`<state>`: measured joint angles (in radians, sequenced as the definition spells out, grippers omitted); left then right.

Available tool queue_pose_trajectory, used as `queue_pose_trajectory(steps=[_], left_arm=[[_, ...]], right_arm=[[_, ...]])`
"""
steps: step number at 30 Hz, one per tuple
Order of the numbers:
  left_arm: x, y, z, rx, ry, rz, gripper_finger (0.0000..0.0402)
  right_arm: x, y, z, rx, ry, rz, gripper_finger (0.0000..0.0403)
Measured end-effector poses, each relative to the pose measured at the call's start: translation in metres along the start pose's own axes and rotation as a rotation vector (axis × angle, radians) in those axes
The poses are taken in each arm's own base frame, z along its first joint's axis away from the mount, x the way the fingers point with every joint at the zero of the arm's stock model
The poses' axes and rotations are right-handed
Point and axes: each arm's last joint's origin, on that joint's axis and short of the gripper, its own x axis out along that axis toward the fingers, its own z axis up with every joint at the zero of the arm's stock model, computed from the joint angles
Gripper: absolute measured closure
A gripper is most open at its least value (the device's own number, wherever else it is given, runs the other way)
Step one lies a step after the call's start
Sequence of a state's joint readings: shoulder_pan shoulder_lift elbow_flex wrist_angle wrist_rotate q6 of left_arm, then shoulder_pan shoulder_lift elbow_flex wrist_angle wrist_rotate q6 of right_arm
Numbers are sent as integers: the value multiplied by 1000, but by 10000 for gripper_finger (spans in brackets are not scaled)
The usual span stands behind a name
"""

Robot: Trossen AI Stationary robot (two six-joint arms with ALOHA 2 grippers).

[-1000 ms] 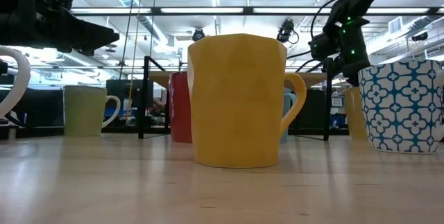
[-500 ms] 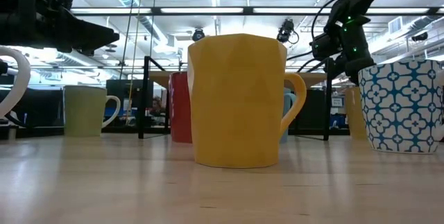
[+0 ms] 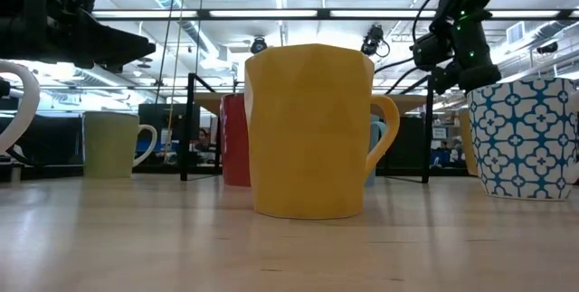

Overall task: Place coffee mugs
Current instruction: Put the light yellow mug on the shelf

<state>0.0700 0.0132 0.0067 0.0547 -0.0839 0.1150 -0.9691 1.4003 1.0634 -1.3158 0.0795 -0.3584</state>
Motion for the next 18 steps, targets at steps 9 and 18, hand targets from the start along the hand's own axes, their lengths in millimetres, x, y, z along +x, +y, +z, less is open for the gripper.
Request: queue_pose_trajectory(steps=[9, 18], left_arm=[[0, 0, 0, 0, 0, 0, 257], [0, 0, 0, 0, 0, 0, 257]], right_arm=[[-21, 4, -6, -5, 14, 35, 375], [-81, 2, -14, 95, -94, 25, 375]])
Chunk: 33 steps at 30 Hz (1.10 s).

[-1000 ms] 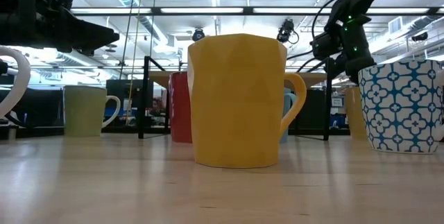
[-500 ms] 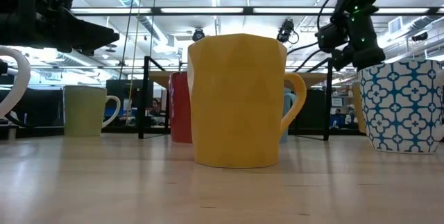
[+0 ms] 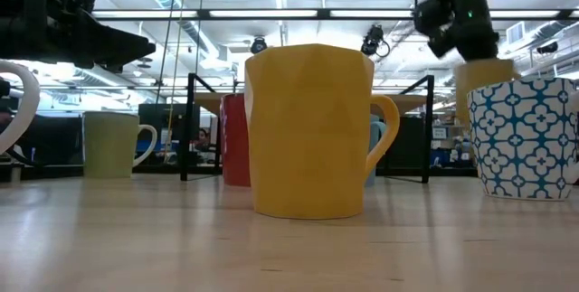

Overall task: Place coffee mugs
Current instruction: Put the light yellow mug on the shelf

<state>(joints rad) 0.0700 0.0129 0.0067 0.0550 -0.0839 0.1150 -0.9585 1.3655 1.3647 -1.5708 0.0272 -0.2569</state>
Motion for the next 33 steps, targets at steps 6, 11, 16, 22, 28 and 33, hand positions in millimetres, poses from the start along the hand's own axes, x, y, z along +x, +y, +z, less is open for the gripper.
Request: queue_pose_trajectory(steps=[6, 11, 16, 22, 28, 33], left_arm=[[0, 0, 0, 0, 0, 0, 257], [0, 0, 0, 0, 1, 0, 257], [0, 0, 0, 0, 0, 0, 257], [0, 0, 0, 0, 0, 0, 257], [0, 0, 0, 0, 1, 0, 257], [0, 0, 0, 0, 0, 0, 257]], right_arm=[[-45, -1, 0, 23, -176, -35, 375], [-80, -1, -4, 28, -312, -73, 375], [-110, 0, -11, 58, -440, -96, 375], [-125, 5, -12, 108, -523, -43, 375], [-117, 19, 9, 53, -496, -2, 375], [-103, 28, 40, 0, -460, 19, 374]])
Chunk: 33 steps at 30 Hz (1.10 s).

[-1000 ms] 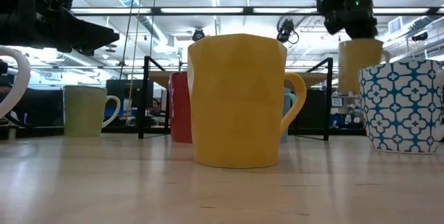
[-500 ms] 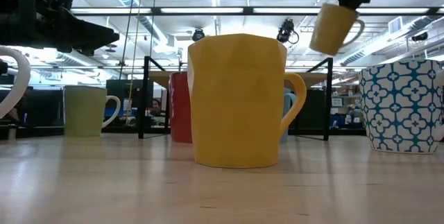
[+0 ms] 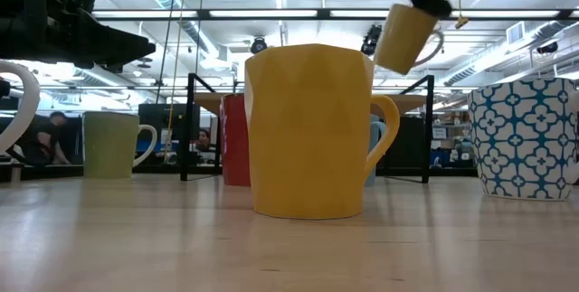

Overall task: Place coffee mugs
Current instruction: Put the light yellow mug on the shelf

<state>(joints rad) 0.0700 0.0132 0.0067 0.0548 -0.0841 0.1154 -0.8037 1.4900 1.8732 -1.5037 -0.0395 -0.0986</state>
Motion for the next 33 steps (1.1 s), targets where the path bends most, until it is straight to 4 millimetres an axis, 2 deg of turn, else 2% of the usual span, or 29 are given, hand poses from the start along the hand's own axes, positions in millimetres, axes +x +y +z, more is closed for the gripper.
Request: queue_pose_trajectory(steps=[5, 15, 25, 33], left_arm=[[0, 0, 0, 0, 0, 0, 257], [0, 0, 0, 0, 0, 0, 257], [0, 0, 0, 0, 0, 0, 257], [0, 0, 0, -1, 0, 0, 257]], right_arm=[[26, 1, 18, -9, 63, 11, 375], [39, -2, 53, 18, 68, 25, 374], [66, -9, 64, 25, 153, 23, 374], [72, -14, 66, 42, 166, 15, 373]])
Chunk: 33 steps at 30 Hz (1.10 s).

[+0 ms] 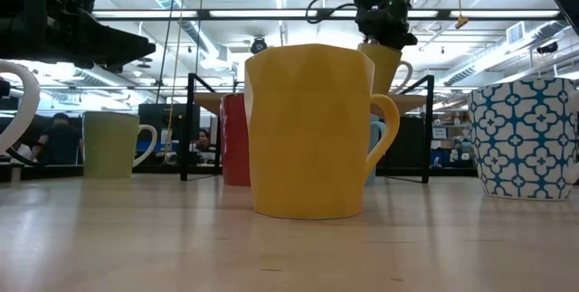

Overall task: Place coffee mugs
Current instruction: Put the light yellow mug on the shelf

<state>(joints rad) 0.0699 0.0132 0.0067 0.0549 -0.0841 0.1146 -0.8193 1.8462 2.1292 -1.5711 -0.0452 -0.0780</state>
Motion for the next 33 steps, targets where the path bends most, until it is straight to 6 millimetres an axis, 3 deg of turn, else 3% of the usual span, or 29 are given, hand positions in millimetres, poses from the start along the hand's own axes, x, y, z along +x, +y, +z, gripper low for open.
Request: queue_pose_trajectory(steps=[33], left_arm=[[0, 0, 0, 0, 0, 0, 257]], right_arm=[[0, -3, 0, 57, 0, -1, 371]])
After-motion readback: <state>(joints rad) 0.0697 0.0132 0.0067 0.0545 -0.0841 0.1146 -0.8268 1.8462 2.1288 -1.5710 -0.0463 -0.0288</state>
